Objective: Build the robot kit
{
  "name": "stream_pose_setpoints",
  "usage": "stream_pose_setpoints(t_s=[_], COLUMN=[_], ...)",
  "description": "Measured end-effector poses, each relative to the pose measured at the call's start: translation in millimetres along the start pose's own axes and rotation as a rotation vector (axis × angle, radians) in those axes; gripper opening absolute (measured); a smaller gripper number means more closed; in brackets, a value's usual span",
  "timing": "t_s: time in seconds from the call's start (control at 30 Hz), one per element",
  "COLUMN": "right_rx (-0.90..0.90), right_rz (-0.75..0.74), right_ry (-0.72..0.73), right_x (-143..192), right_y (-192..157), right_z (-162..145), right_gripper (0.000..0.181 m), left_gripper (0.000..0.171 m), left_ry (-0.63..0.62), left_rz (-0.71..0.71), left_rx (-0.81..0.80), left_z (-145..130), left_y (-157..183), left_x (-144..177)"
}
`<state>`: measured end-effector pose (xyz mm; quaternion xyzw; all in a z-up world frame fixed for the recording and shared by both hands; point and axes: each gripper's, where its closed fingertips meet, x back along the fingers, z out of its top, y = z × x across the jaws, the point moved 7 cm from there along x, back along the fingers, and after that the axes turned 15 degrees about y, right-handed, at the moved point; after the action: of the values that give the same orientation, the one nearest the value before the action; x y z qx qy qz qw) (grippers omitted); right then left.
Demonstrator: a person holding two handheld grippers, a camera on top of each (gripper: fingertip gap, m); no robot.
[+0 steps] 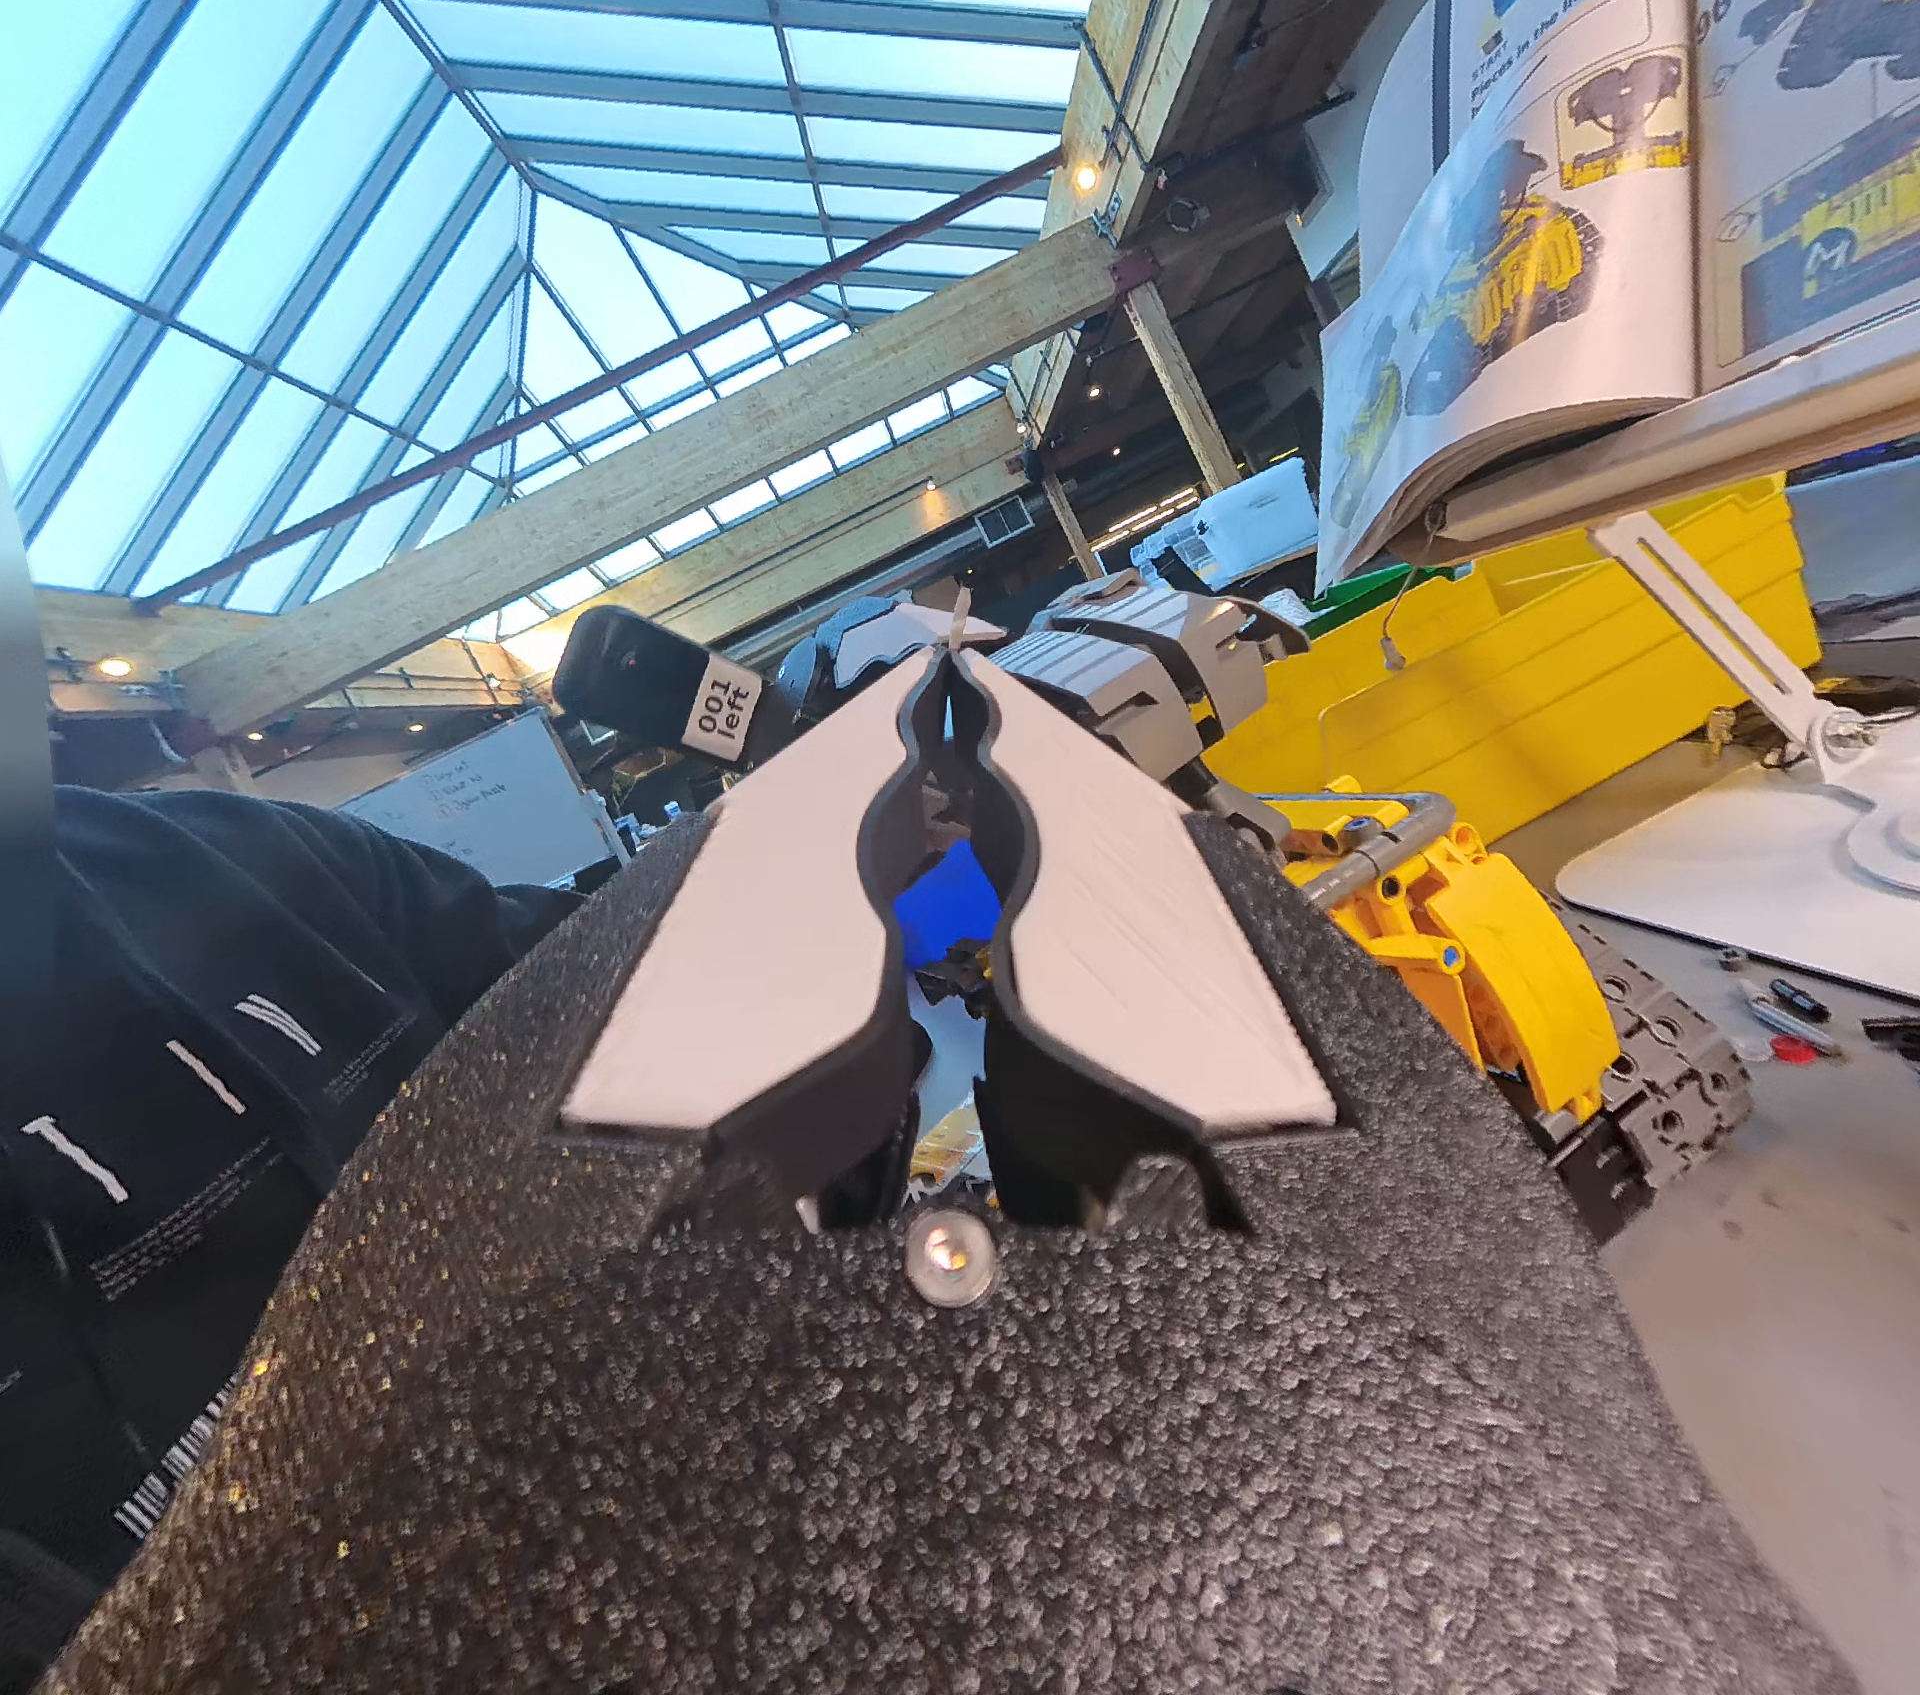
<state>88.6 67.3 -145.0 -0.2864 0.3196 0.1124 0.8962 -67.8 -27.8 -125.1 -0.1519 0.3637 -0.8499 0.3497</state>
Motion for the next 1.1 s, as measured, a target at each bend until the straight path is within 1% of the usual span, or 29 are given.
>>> stream_pose_setpoints(t_s=[0.03, 0.1, 0.23, 0.3, 0.53, 0.57, 0.67, 0.7, 0.83, 0.97, 1.1], right_rx=[-0.002, -0.005, -0.009, -0.008, -0.013, -0.014, -0.018, -0.02, -0.021, -0.03, -0.032], right_rz=[-0.001, -0.004, -0.007, -0.007, -0.01, -0.01, -0.01, -0.009, -0.01, -0.012, -0.005], right_ry=[0.006, 0.016, 0.024, 0.025, 0.033, 0.034, 0.034, 0.035, 0.032, 0.033, 0.026], right_x=[0.4, 0.9, 1.5, 1.6, 2.4, 2.5, 2.3, 2.1, 1.9, 2.2, 1.5], right_y=[0.2, 0.6, 0.7, 0.6, 1.0, 1.2, 1.3, 1.0, 0.8, 1.8, 0.6], right_z=[1.3, 3.5, 5.1, 5.6, 7.7, 7.7, 7.2, 7.0, 5.6, 4.2, 2.3], right_gripper=[0.0, 0.0, 0.0, 0.0, 0.0, 0.0, 0.0, 0.0, 0.0, 0.0, 0.0], left_gripper=[0.046, 0.057, 0.057, 0.062, 0.063, 0.063, 0.054, 0.053, 0.053, 0.052, 0.051], left_ry=[-0.007, -0.022, -0.055, -0.092, -0.186, -0.199, -0.222, -0.219, -0.184, -0.14, -0.096], left_rz=[-0.01, -0.036, -0.123, -0.159, -0.22, -0.214, -0.148, -0.126, -0.063, -0.019, 0.043], left_rx=[-0.024, -0.06, -0.194, -0.264, -0.519, -0.562, -0.68, -0.681, -0.592, -0.561, -0.437], left_z=[-0.3, -0.9, -0.9, -3.0, -3.0, -3.6, -8.6, -11.1, -18.3, -17.8, -18.3], left_y=[1.1, 3.6, 12.0, 12.9, 0.5, -1.4, -7.3, -8.0, -5.7, -1.9, -1.2], left_x=[-1.7, -5.6, -12.9, -15.3, -12.1, -11.6, -10.9, -11.2, -15.5, -21.2, -19.0])
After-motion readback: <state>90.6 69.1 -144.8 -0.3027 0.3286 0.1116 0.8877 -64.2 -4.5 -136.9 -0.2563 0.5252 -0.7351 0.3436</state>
